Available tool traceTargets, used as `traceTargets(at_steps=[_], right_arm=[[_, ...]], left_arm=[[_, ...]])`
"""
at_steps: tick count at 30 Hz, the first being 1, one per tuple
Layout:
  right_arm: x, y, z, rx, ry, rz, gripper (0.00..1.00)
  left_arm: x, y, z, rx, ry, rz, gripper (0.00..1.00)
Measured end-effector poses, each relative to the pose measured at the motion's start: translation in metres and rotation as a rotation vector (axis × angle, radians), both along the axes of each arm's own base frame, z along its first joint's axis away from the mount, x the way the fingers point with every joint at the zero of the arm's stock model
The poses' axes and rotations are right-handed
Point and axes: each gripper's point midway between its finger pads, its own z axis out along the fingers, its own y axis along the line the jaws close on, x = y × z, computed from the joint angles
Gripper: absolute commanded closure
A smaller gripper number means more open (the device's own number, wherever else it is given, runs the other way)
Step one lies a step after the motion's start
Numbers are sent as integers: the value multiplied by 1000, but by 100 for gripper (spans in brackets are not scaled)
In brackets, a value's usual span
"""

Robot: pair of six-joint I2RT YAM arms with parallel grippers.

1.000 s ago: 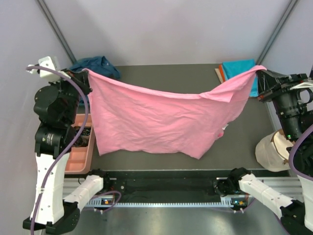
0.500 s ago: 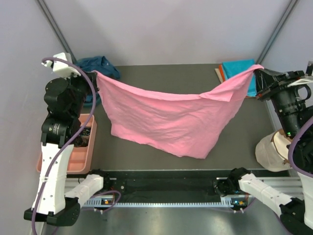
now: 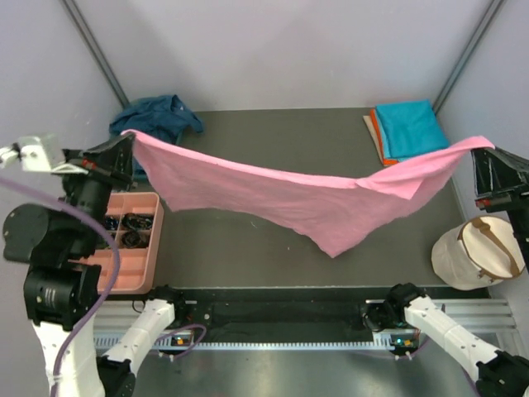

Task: Fold and stack the t-shirts
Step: Flatten out the tshirt

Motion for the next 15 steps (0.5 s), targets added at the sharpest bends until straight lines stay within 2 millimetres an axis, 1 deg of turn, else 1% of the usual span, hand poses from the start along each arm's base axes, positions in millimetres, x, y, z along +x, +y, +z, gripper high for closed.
traceTargets(at_steps=[2, 3, 5, 7, 10, 13, 15], right_arm=[[0, -1, 5, 12, -22, -5, 100], [5, 1, 5, 13, -24, -8, 100], [20, 6, -1, 8, -8, -23, 100], [42, 12, -10, -11, 26, -45, 100], [77, 23, -26, -47, 87, -79, 100], [99, 28, -37, -75, 128, -110, 100], [106, 30, -44, -89, 147, -120, 100]], left_arm=[[-9, 5, 11, -11, -42, 16, 100], [-10, 7, 14, -13, -53, 29, 100], [-2, 10, 11, -12, -42, 54, 100], [13, 13, 3, -5, -9, 85, 100], [41, 19, -19, 21, 67, 139, 100], [59, 22, -34, 41, 119, 176, 100], [67, 23, -42, 53, 143, 189, 100]])
